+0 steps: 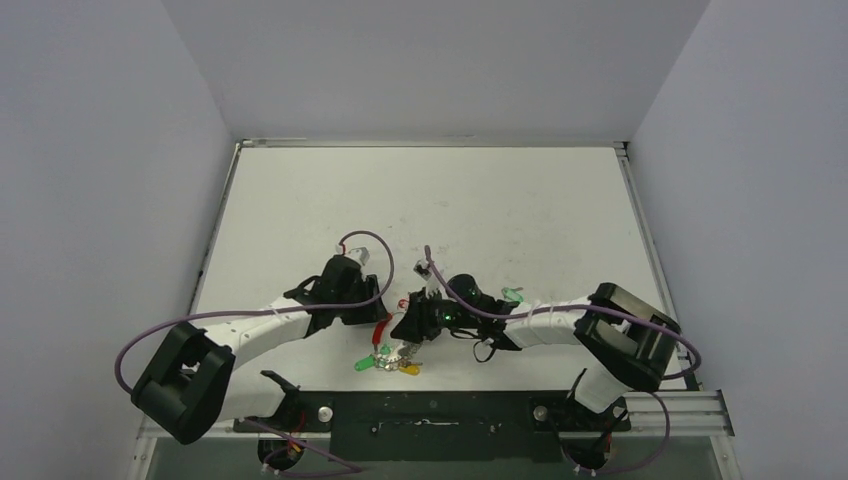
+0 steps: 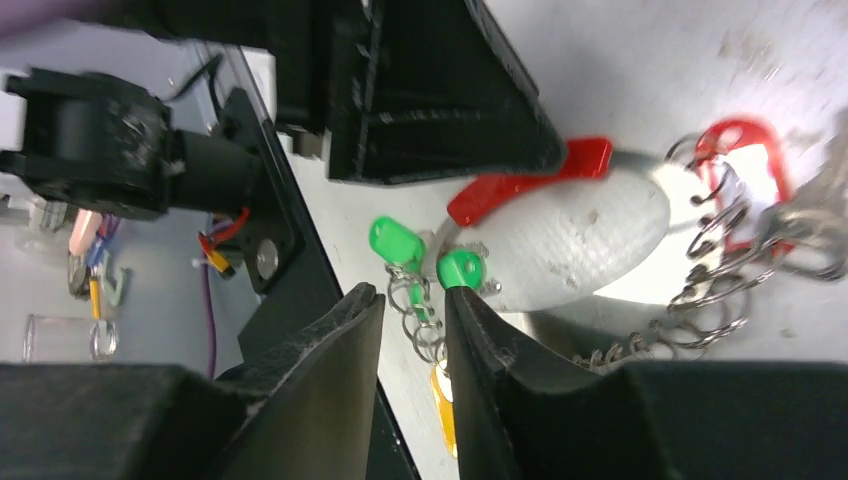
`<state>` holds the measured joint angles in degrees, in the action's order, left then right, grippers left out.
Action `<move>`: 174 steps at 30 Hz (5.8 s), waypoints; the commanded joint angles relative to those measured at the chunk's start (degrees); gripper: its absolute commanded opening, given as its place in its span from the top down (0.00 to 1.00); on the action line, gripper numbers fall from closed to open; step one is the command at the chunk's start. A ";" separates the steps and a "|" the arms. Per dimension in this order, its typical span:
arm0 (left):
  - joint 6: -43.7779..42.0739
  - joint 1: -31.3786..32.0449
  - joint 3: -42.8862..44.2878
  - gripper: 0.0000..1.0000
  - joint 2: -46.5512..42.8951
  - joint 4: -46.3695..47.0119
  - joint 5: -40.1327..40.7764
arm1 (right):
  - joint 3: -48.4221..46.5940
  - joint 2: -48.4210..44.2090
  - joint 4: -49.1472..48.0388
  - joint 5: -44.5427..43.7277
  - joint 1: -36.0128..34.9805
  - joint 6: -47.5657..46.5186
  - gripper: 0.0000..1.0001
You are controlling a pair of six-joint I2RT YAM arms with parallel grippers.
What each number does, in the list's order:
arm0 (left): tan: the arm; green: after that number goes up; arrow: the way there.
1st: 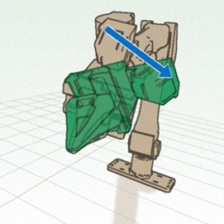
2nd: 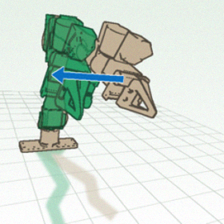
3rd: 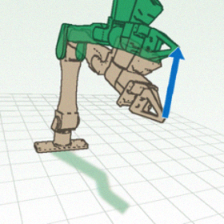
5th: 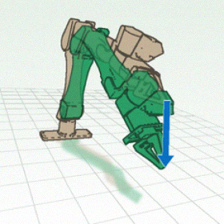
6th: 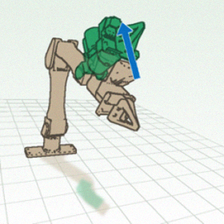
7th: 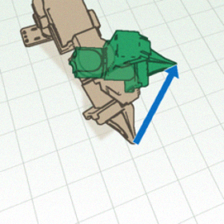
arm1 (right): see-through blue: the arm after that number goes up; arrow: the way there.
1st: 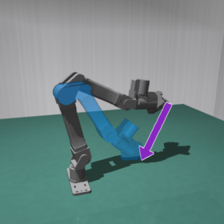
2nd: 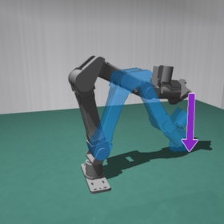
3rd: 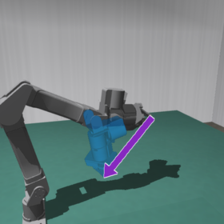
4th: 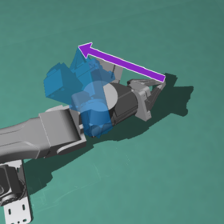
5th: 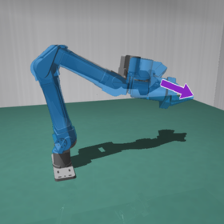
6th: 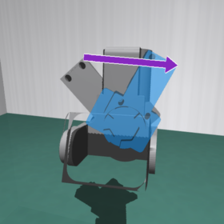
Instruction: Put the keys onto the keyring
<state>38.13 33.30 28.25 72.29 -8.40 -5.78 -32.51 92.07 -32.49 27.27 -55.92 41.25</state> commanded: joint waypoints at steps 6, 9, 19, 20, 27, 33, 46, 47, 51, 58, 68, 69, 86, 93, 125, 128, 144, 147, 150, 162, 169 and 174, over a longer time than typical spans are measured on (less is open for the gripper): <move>-1.56 -0.39 2.34 0.51 -7.94 -6.91 1.03 | -4.79 -14.99 25.09 -14.54 2.75 -15.31 0.61; 1.76 -0.39 -0.61 0.50 -10.68 -6.55 -1.04 | -3.64 -15.80 28.29 -18.77 3.47 -13.49 0.58; 8.00 -0.35 -7.04 0.57 -12.06 -4.20 -2.81 | 0.38 -7.74 18.91 -12.27 3.34 -3.08 0.57; 7.89 -0.35 -7.19 0.59 -11.51 -3.69 -2.83 | 0.53 -7.13 17.86 -11.69 3.16 -2.50 0.57; 7.37 -0.41 -7.40 0.79 -5.66 2.87 -4.50 | 0.59 -2.93 12.11 -9.16 1.06 2.43 0.67; 3.52 -0.89 -2.27 0.98 0.64 2.69 -2.54 | -1.44 1.16 3.98 -7.19 -4.54 8.43 0.72; -4.25 -1.39 4.79 0.59 -6.85 -3.94 -1.79 | -4.68 -14.75 22.02 -17.81 -5.90 -10.76 0.56; -4.31 -1.41 4.35 0.58 -8.33 -4.51 -1.36 | -4.44 -16.09 23.29 -18.66 -5.79 -13.56 0.56; -4.02 -1.48 1.37 0.57 -14.75 -6.40 -0.37 | -0.39 -21.91 22.29 -20.27 -5.84 -25.46 0.54; -1.29 -1.57 -4.33 0.56 -25.18 -7.81 0.01 | 11.31 -29.78 8.93 -18.64 -6.36 -43.37 0.53; 2.79 -1.57 -12.47 0.56 -40.14 -4.41 1.88 | 14.49 -24.37 0.40 -12.83 -7.77 -54.36 0.56; 2.87 -1.57 -12.83 0.56 -41.43 -4.49 2.22 | 14.16 -23.22 -0.23 -12.47 -8.26 -54.50 0.57; 2.23 -1.57 -13.12 0.56 -46.29 -5.84 2.64 | 6.78 -2.98 -6.60 -31.02 -26.30 -59.93 0.72; 1.99 -1.57 -13.30 0.56 -46.19 -5.71 2.85 | 6.63 -0.66 -8.45 -36.41 -26.87 -60.99 0.72; 1.80 -1.57 -13.05 0.56 -46.10 -5.54 2.88 | 0.71 7.56 -6.76 -41.18 -26.89 -63.96 0.84; 1.67 -1.57 -12.98 0.56 -46.10 -5.55 2.88 | 0.32 6.54 -5.06 -41.41 -26.87 -64.19 0.92; -6.75 -1.57 -9.76 0.58 -45.66 -1.73 -3.47 | 3.68 -15.65 4.98 -21.50 -18.27 -58.53 1.00; -8.74 -1.50 -9.53 0.58 -45.74 1.45 -5.91 | 4.14 -21.40 7.97 -15.93 -14.60 -56.95 1.00; -10.75 -1.52 -9.97 0.59 -46.16 6.39 -7.76 | 3.84 -26.63 12.40 -12.60 -12.12 -57.05 1.00; -24.29 -1.31 -16.53 0.57 -47.24 32.27 -26.44 | 2.81 -34.83 13.69 2.82 -1.83 -48.94 1.00; -25.56 -0.60 -18.95 0.58 -47.26 37.60 -30.51 | 2.88 -31.14 8.51 5.07 1.75 -38.28 1.00; -25.12 1.17 -21.10 0.58 -45.81 40.35 -28.68 | 6.87 -27.52 -0.02 5.95 4.30 -30.83 1.00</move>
<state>14.09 33.06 8.32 25.28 25.65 -33.63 -28.18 62.74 -20.67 30.50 -53.34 2.17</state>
